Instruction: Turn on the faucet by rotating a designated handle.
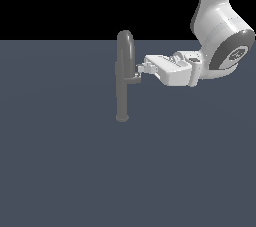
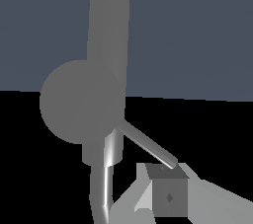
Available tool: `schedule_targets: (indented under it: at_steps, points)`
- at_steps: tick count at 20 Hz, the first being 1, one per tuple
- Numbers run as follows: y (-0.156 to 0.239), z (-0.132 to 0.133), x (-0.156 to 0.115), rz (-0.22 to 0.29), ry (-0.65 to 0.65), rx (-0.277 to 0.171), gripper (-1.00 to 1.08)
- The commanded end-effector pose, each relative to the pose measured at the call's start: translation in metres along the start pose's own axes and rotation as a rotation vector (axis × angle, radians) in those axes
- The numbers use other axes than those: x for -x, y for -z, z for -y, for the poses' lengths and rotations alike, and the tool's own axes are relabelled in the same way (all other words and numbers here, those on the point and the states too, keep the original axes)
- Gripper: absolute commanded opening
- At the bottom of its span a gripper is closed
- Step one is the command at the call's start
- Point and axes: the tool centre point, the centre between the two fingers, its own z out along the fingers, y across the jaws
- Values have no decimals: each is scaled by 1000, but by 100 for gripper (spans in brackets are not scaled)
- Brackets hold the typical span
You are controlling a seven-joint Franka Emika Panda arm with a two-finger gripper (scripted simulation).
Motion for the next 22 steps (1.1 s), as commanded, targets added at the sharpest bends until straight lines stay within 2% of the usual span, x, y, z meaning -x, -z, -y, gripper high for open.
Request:
schedule_targets:
  at_steps: [1, 8, 9, 10, 19, 20, 21, 22]
  points:
    - [0, 0, 1, 0, 2, 1, -100]
    - [0, -16, -51, 7, -43, -4, -100]
    - [0, -16, -51, 7, -43, -4, -100]
    - [0, -4, -20, 3, 9, 5, -100]
    - [0, -6, -75, 7, -41, -4, -100]
    - [0, -6, -75, 7, -41, -4, -100]
    - [0, 4, -37, 11, 19, 12, -100]
    - [0, 5, -42, 10, 14, 11, -100]
